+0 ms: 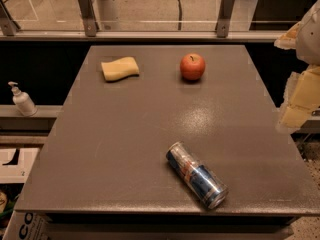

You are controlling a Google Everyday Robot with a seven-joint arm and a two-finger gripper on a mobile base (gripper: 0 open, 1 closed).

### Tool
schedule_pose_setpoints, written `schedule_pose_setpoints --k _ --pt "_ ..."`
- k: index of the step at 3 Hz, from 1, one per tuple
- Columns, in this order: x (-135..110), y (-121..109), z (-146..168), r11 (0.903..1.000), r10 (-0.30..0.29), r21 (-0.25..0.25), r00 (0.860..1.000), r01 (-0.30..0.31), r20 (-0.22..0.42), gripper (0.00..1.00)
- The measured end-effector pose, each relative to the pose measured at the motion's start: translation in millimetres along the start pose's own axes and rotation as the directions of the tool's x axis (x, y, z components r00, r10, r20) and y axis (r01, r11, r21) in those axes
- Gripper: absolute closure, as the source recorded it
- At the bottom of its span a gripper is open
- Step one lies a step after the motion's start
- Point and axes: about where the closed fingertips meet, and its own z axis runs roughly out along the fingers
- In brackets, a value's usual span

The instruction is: Pick sponge

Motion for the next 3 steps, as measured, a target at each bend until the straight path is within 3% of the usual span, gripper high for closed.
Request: schedule_pose_setpoints --k 1,3 --pt "-3 1 0 0.9999 -0.002 0.016 1.000 0.002 0.014 0.00" --pt "-21 3 22 0.9985 0.050 0.013 0.988 -0.053 0.146 0.00"
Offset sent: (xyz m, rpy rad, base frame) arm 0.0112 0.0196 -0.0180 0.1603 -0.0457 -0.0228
